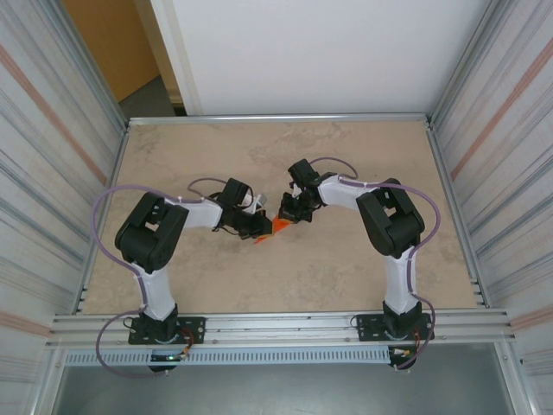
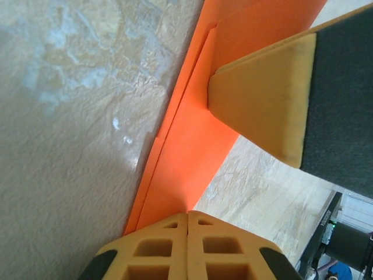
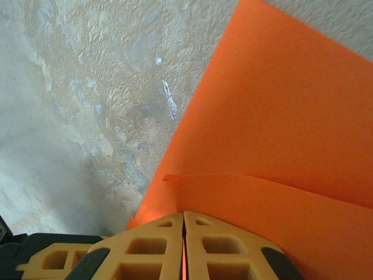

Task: Fold a paper plane with a square sheet of paper (pick it up from the middle)
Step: Fold the wing for the fifth time at the center of the table.

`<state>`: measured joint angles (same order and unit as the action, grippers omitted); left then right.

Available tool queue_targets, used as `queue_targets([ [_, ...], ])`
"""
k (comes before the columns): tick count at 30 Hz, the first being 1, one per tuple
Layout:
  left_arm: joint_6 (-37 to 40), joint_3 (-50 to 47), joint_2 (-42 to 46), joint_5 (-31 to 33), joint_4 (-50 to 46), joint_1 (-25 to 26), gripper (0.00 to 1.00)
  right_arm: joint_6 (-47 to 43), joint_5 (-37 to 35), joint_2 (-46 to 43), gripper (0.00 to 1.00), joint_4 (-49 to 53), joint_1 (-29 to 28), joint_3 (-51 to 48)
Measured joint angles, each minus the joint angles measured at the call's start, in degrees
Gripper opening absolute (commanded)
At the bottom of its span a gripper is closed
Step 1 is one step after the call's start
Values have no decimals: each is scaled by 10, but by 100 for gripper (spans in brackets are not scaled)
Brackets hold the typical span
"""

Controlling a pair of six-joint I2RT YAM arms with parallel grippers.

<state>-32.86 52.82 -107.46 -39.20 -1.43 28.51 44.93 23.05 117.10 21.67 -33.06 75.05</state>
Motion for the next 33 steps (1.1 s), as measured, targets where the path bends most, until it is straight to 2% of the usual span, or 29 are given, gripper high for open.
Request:
queue_targets([
  [7,3,-38,16,-26,17,-22,6,-3,2,3,8,8,1,5],
  [13,27,-65,42,-25,-4,-35,5,-5,3,3,7,9,1,5],
  [26,68,-101,135,40,-146,-38,4,-7,5,3,7,12,1,7],
  [33,47,-90,178,43,-110,-18,7,-9,7,5,7,15,1,10],
])
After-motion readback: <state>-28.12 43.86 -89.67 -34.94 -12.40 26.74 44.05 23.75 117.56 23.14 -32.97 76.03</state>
